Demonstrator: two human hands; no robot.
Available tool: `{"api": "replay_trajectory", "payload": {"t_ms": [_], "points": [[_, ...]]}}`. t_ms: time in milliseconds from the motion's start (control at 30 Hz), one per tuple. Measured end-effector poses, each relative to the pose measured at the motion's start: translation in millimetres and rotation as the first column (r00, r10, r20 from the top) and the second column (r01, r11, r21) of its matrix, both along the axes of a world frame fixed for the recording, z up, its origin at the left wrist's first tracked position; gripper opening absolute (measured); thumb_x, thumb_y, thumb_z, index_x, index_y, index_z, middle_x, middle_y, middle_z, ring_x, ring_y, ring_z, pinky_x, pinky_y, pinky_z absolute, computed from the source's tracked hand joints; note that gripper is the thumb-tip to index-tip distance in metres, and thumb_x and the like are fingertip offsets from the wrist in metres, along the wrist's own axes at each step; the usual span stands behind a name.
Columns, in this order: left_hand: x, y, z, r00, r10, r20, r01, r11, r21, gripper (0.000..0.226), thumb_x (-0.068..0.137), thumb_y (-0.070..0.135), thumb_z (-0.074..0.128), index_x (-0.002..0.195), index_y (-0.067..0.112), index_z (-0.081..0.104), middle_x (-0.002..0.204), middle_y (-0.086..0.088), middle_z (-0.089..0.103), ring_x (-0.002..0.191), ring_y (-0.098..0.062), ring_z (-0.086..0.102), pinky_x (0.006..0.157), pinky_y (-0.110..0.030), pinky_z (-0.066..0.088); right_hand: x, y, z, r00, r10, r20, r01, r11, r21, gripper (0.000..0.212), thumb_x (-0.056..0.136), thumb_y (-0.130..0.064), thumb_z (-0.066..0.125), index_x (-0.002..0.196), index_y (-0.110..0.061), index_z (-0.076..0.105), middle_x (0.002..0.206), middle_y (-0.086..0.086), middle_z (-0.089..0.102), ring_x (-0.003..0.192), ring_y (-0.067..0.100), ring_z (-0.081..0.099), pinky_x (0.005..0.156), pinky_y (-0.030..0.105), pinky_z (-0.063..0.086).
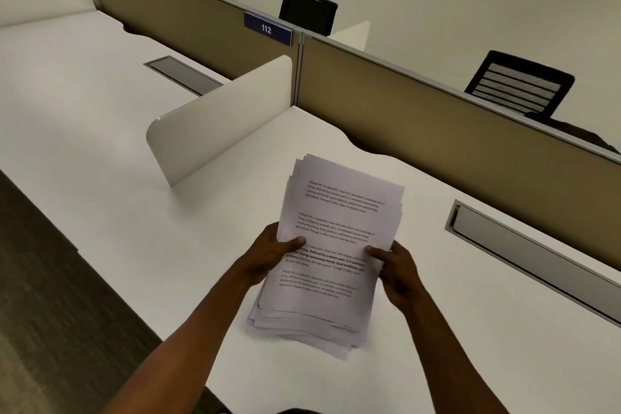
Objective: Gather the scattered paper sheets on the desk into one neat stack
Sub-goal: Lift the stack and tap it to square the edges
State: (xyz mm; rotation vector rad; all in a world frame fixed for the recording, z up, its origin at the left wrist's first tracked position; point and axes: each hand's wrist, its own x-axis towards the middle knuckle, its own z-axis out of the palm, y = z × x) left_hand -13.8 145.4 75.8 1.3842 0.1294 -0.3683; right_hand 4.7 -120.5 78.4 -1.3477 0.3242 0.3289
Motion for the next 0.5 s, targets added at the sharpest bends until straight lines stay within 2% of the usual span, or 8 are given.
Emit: {"api": "replay_trajectory", "payload": {"t_ms": [167,300,400,500], "points": [[3.4,-34.9,21.7,0.987,0.060,0.149,-0.076,0.991,0.106,0.038,0.087,0.015,0.072,0.123,0.013,0.062,0.114,-0.006,0.073,0.101,-0.027,0.072,0.082,-0.044,0.061,-19.2,-18.4,40.3,0.969,-0.117,0.215,0.142,0.984,-0.105,0.030,0.089,-0.002,0.062,0.119,-0.009,0.062,0.115,0.011,0.070,0.102,0.031,0.067,0.081,0.042,0.056],[0.9,-64.6,33.5,0.963,0.072,0.261,-0.109,0.986,0.130,0.031,0.085,0.020,0.074,0.114,0.024,0.065,0.110,-0.003,0.073,0.096,-0.022,0.073,0.079,-0.039,0.062,-45.4,-31.2,60.0,0.898,-0.230,0.374,0.267,0.962,-0.049,0.026,0.085,-0.010,0.064,0.110,-0.018,0.064,0.105,-0.001,0.073,0.095,0.019,0.069,0.079,0.035,0.058],[-4.2,-78.0,31.3,0.957,0.071,0.282,-0.111,0.986,0.126,0.034,0.081,0.024,0.077,0.113,0.028,0.066,0.107,0.003,0.073,0.096,-0.020,0.072,0.080,-0.035,0.062,-63.6,-39.2,55.6,0.863,-0.288,0.415,0.315,0.949,0.003,0.030,0.087,-0.003,0.061,0.117,-0.007,0.062,0.108,0.001,0.072,0.097,0.018,0.067,0.078,0.030,0.059],[-11.1,-84.0,18.7,0.953,0.131,0.274,-0.170,0.978,0.124,0.047,0.076,0.024,0.082,0.119,0.022,0.064,0.110,0.004,0.072,0.101,-0.016,0.069,0.083,-0.035,0.061,-77.1,-40.1,35.2,0.863,-0.318,0.392,0.361,0.932,-0.039,0.035,0.081,-0.003,0.068,0.116,-0.004,0.062,0.110,0.006,0.071,0.098,0.019,0.068,0.076,0.027,0.058]]}}
